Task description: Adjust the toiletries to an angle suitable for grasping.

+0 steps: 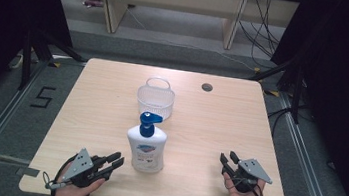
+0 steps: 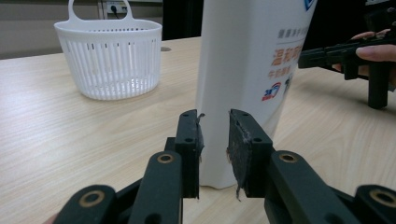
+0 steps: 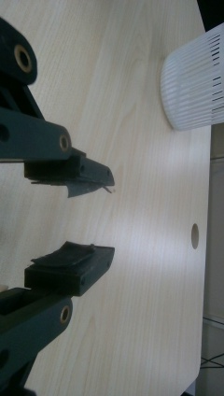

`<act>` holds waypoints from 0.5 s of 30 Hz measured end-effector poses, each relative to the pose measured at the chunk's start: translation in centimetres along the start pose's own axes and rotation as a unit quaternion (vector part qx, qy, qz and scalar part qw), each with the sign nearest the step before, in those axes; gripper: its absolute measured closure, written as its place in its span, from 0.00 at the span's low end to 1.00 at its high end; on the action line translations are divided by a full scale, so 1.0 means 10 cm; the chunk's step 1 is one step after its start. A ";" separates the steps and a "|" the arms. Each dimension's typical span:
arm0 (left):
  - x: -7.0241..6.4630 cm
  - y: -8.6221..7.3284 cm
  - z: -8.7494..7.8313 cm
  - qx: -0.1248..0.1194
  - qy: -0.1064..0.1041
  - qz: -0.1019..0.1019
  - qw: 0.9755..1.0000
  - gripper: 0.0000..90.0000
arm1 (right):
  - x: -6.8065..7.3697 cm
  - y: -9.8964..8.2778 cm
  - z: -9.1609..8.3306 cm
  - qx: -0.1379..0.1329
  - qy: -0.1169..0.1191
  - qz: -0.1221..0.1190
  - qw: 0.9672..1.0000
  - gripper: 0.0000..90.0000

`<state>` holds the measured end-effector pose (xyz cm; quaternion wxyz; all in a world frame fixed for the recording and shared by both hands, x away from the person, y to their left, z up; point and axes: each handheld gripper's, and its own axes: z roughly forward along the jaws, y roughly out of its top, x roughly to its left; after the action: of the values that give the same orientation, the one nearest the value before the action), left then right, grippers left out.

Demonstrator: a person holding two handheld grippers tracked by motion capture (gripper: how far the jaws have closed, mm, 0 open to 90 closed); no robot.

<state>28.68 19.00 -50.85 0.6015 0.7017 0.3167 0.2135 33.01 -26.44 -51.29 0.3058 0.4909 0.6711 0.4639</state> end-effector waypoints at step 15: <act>-0.32 0.30 0.18 0.000 -0.052 0.036 0.998 0.97 | 0.01 0.00 0.02 0.000 0.003 0.001 1.000 0.66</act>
<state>28.17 15.27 -47.96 0.6093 0.7224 0.2597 0.1986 33.15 -26.31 -51.34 0.3031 0.4904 0.6716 0.4654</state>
